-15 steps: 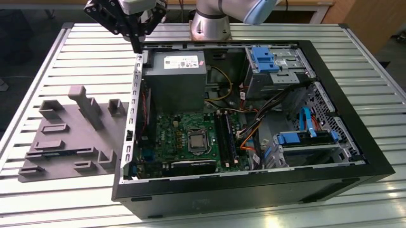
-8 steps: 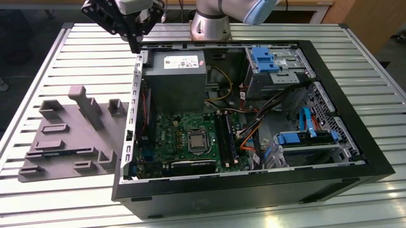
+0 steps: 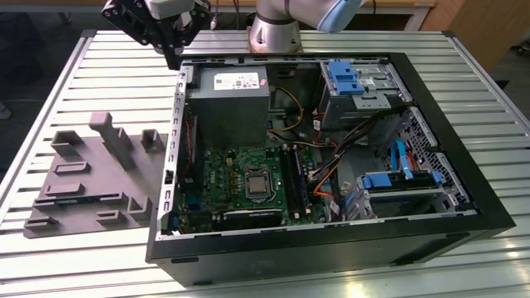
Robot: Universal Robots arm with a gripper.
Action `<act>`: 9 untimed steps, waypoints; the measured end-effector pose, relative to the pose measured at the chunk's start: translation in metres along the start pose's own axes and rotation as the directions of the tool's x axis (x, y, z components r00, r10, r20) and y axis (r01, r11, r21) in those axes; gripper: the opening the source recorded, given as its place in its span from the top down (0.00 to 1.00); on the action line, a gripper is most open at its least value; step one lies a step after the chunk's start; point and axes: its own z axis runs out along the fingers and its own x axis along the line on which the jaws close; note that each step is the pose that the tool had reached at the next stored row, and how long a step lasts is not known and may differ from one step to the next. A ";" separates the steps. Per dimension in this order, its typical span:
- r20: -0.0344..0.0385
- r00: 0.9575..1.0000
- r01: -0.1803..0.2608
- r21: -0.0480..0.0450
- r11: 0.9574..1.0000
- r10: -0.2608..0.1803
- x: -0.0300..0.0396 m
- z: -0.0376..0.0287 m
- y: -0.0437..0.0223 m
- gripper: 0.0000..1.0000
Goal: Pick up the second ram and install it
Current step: 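Reach for the second ram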
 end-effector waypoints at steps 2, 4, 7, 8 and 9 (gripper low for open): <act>0.000 1.000 0.000 0.000 1.000 0.000 0.0010 0.0000 -0.0001 0.89; 0.000 1.000 0.000 0.000 1.000 0.000 0.0023 0.0000 -0.0002 0.89; 0.000 1.000 0.000 0.000 1.000 0.000 0.0043 0.0001 -0.0004 0.89; 0.000 1.000 0.000 0.000 1.000 0.000 0.0053 0.0001 -0.0005 0.89; 0.000 1.000 0.000 0.000 1.000 0.000 0.0064 0.0002 -0.0006 0.89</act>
